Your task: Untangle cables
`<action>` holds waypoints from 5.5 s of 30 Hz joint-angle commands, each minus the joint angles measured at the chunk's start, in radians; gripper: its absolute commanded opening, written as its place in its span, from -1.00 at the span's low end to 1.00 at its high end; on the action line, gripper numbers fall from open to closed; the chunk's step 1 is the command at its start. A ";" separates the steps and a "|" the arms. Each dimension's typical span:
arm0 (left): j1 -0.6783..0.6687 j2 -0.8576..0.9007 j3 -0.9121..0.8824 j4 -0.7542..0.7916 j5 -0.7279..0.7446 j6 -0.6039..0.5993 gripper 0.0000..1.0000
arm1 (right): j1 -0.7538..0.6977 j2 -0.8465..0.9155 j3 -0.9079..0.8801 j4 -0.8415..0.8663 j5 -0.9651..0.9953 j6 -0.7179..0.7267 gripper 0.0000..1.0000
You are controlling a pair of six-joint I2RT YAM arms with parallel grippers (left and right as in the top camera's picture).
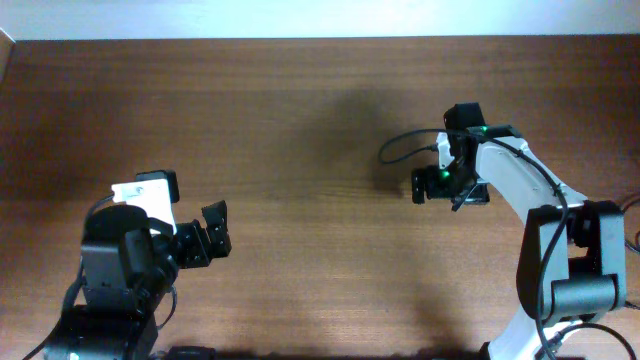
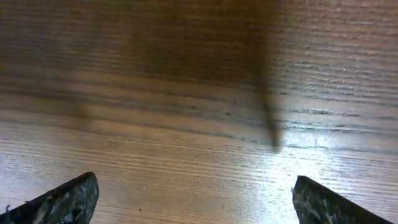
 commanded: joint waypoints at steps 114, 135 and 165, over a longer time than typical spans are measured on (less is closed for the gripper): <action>0.115 -0.747 -1.076 0.930 0.001 0.332 0.98 | 0.006 0.008 0.001 0.006 0.008 -0.006 0.98; 0.115 -0.747 -1.076 0.930 0.001 0.331 0.98 | 0.222 -0.945 0.000 0.040 0.332 -0.015 0.98; 0.115 -0.747 -1.076 0.930 0.001 0.331 0.98 | -0.042 -1.893 -1.251 1.098 0.296 0.077 0.98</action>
